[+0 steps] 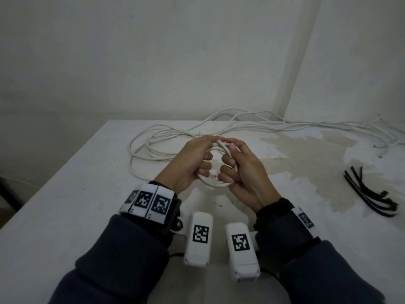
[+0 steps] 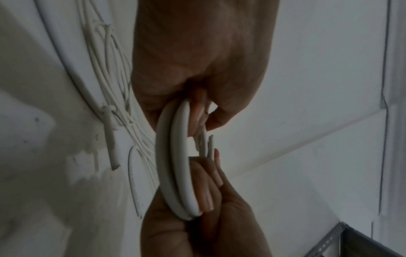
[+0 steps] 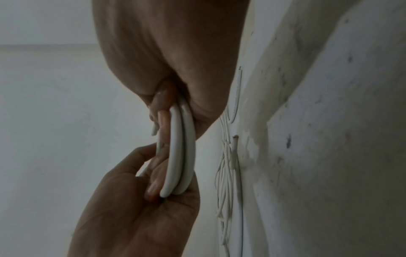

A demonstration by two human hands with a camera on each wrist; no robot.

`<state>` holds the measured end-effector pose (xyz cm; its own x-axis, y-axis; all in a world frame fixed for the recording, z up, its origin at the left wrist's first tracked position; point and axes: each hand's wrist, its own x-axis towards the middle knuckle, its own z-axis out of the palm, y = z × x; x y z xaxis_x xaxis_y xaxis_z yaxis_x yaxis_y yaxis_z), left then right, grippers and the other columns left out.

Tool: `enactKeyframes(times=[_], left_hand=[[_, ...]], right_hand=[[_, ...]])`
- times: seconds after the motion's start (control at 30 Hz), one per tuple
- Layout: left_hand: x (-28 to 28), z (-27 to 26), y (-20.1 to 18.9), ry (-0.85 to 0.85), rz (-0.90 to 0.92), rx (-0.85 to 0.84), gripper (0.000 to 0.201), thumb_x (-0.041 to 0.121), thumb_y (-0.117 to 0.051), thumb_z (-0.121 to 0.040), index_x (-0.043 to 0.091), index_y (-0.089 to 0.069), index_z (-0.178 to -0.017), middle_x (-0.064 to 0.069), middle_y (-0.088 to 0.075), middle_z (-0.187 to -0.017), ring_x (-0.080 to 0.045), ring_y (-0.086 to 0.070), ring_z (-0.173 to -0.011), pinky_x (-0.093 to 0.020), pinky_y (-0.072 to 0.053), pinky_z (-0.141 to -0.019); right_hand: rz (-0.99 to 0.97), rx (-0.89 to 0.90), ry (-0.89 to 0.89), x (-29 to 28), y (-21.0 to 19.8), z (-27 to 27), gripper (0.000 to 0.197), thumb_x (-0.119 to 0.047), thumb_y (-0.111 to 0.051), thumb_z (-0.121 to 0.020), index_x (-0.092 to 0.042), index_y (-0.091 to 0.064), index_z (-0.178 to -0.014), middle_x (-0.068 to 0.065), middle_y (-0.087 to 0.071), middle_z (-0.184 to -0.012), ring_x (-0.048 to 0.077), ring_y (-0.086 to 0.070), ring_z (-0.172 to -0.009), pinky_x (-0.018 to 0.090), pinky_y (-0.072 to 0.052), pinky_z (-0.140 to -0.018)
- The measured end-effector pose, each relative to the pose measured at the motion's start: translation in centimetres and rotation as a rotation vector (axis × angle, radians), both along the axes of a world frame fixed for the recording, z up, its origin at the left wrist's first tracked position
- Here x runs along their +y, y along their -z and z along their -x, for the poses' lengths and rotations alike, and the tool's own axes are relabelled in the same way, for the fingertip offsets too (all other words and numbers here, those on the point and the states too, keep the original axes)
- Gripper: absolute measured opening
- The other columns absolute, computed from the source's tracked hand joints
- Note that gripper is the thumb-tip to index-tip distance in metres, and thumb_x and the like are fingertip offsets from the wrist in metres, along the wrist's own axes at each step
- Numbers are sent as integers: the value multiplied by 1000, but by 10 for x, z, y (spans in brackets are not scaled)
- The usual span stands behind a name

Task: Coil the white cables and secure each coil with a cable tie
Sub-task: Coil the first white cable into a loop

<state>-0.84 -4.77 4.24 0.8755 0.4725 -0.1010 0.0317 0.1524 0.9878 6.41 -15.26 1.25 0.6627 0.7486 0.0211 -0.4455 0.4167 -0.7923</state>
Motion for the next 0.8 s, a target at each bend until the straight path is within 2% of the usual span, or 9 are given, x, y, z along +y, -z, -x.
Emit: enactKeyframes(times=[0.13, 0.2, 0.27, 0.4, 0.47, 0.57, 0.63, 0.7, 0.8], left_hand=[[-3, 0, -2, 10, 1, 41, 19, 20, -38, -97, 15, -54, -89, 4, -23, -56, -5, -19, -38, -15, -18, -35], [-3, 0, -2, 17, -54, 53, 21, 32, -44, -97, 17, -52, -84, 5, -23, -53, -5, -20, -36, -15, -20, -35], [-4, 0, 0, 8, -150, 55, 26, 41, -50, -95, 18, -56, -85, 7, -24, -51, -5, -22, -36, -15, -22, -35], [-4, 0, 5, -50, -138, 41, 22, 33, -51, -96, 14, -61, -91, 6, -25, -54, -4, -23, -36, -14, -21, -35], [-2, -1, 6, -89, -79, 34, 21, 30, -51, -96, 14, -58, -84, 6, -25, -52, -4, -22, -35, -15, -20, -34], [-2, -2, 8, -155, -49, 43, 22, 27, -51, -95, 14, -55, -77, 6, -25, -51, -5, -22, -34, -15, -19, -33], [-4, -3, 10, -161, -64, 71, 21, 27, -51, -94, 14, -54, -78, 6, -26, -49, -5, -23, -32, -14, -21, -34], [-6, -3, 11, -127, -87, 115, 22, 27, -49, -94, 14, -52, -76, 6, -29, -47, -7, -25, -32, -16, -23, -36], [-5, -3, 14, -10, -17, 128, 23, 24, -45, -97, 12, -54, -79, 1, -36, -52, -8, -29, -35, -19, -32, -38]], right_hand=[[28, -9, 11, -1, 0, 0, 19, -18, -39, -103, -18, -55, -94, -1, -36, -54, 6, -23, -34, 17, -27, -35], [46, -21, 15, 0, 0, 1, 18, -18, -39, -103, -18, -54, -93, -1, -36, -54, 6, -22, -35, 17, -27, -35], [60, -48, 19, 0, -1, 3, 18, -19, -38, -103, -18, -53, -93, -1, -37, -55, 6, -22, -36, 17, -26, -36], [66, -74, -17, 0, -2, 4, 17, -23, -40, -103, -17, -53, -95, 3, -44, -63, 6, -28, -36, 18, -31, -37], [89, -117, -42, -2, -1, 1, 9, -17, -49, -99, -16, -57, -100, 5, -53, -71, 9, -42, -41, 21, -41, -42], [252, -509, 90, -7, 4, -8, 18, -6, -62, -91, -15, -63, -106, 5, -63, -90, 16, -64, -71, 31, -57, -59], [367, -787, 214, -11, 5, -14, 18, -8, -70, -86, -19, -68, -100, 6, -67, -96, 22, -69, -83, 41, -60, -66], [448, -919, 299, -15, 4, -20, 17, -10, -76, -81, -21, -70, -93, 2, -70, -89, 20, -72, -76, 44, -60, -68], [483, -917, 315, -20, 3, -25, 15, -7, -78, -78, -16, -73, -90, 5, -72, -82, 17, -73, -66, 44, -60, -68]])
